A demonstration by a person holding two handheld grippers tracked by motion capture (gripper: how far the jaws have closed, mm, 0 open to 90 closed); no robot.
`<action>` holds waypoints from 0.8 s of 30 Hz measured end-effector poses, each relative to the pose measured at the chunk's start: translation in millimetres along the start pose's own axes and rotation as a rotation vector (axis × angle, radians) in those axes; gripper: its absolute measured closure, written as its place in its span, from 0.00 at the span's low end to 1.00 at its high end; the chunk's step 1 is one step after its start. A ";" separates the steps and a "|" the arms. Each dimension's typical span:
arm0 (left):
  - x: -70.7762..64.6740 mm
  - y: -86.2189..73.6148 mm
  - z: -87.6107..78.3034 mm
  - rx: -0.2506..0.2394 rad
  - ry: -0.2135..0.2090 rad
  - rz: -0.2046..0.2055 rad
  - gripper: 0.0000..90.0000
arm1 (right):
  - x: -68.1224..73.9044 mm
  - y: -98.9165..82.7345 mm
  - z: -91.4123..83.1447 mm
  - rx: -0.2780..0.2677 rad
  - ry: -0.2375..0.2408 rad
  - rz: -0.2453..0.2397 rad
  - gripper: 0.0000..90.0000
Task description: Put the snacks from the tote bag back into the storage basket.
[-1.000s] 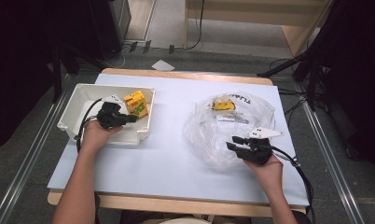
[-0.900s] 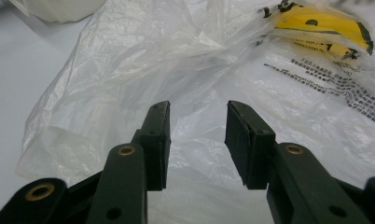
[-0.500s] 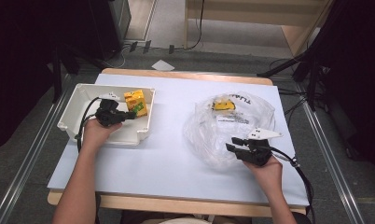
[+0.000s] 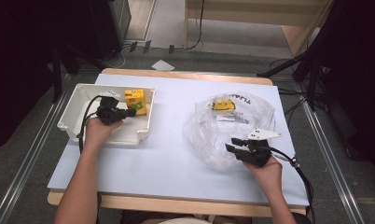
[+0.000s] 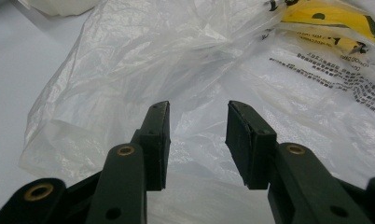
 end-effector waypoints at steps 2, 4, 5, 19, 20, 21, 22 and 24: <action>0.0 0.5 0.7 -0.003 0.008 -0.002 1.00 | -0.3 0.0 -0.1 0.000 -0.001 -0.001 0.68; 0.2 1.2 1.1 -0.007 0.015 -0.011 1.00 | -0.3 0.1 -0.2 0.001 -0.001 0.003 0.68; 0.3 1.3 1.5 -0.013 0.020 -0.021 1.00 | -0.3 0.1 -0.4 0.000 -0.002 0.001 0.68; 1.2 3.6 1.2 -0.035 0.016 -0.052 1.00 | -0.1 0.2 -0.7 0.001 0.000 0.002 0.68; 0.5 4.0 0.9 -0.033 0.014 -0.050 0.99 | -0.1 0.0 -0.5 0.001 -0.001 0.001 0.68; 0.0 4.3 0.7 -0.032 0.010 -0.046 0.98 | -0.1 0.0 -0.4 0.001 -0.002 0.001 0.68; -0.2 4.4 0.3 -0.028 0.007 -0.043 0.98 | -0.2 -0.1 -0.2 0.000 0.000 0.000 0.68; -1.3 4.6 -1.8 -0.023 0.004 -0.044 0.97 | -0.3 -0.1 -0.1 0.002 -0.001 -0.001 0.68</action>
Point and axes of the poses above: each handheld gripper's, and its own axes: z roughly forward along the jaws, y roughly out of its top, x roughly to its left, the point moved 1 cm from there along z, roughly forward along the jaws, and after that the axes turned 2 degrees about -z, right-handed, at the moved point
